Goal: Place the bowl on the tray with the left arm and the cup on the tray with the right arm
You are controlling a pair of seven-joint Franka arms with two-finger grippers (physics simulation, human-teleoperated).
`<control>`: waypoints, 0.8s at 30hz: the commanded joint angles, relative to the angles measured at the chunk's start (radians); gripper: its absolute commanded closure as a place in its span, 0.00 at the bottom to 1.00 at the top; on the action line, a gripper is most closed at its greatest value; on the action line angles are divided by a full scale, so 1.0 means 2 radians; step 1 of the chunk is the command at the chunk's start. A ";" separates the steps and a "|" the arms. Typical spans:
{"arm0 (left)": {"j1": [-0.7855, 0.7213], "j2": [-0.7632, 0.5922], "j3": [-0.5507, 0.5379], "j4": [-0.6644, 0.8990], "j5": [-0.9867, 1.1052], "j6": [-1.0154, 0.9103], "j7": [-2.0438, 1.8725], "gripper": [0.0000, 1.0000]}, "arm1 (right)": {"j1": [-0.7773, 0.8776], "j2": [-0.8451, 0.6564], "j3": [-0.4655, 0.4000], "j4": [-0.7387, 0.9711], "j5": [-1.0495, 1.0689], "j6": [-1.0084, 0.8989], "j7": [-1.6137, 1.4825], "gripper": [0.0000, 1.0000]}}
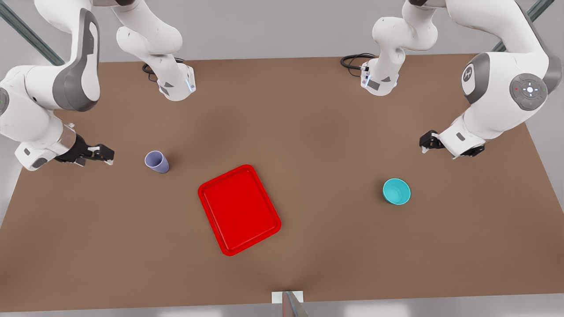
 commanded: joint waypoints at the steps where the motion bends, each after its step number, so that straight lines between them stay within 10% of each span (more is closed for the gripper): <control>1: 0.001 0.000 0.000 -0.001 0.005 0.001 0.001 0.00 | -0.007 0.001 0.000 0.000 0.000 0.000 0.000 0.00; 8: 0.073 0.148 -0.005 -0.170 -0.144 0.203 0.039 0.00 | -0.007 0.001 -0.002 0.000 0.000 -0.001 0.000 0.00; 20: 0.087 0.219 -0.014 -0.185 -0.166 0.274 0.144 0.00 | -0.008 0.002 -0.002 0.000 0.011 -0.004 -0.001 0.00; 24: 0.087 0.230 -0.014 -0.183 -0.166 0.287 0.144 0.42 | -0.008 0.002 -0.003 0.000 0.011 -0.005 -0.001 0.00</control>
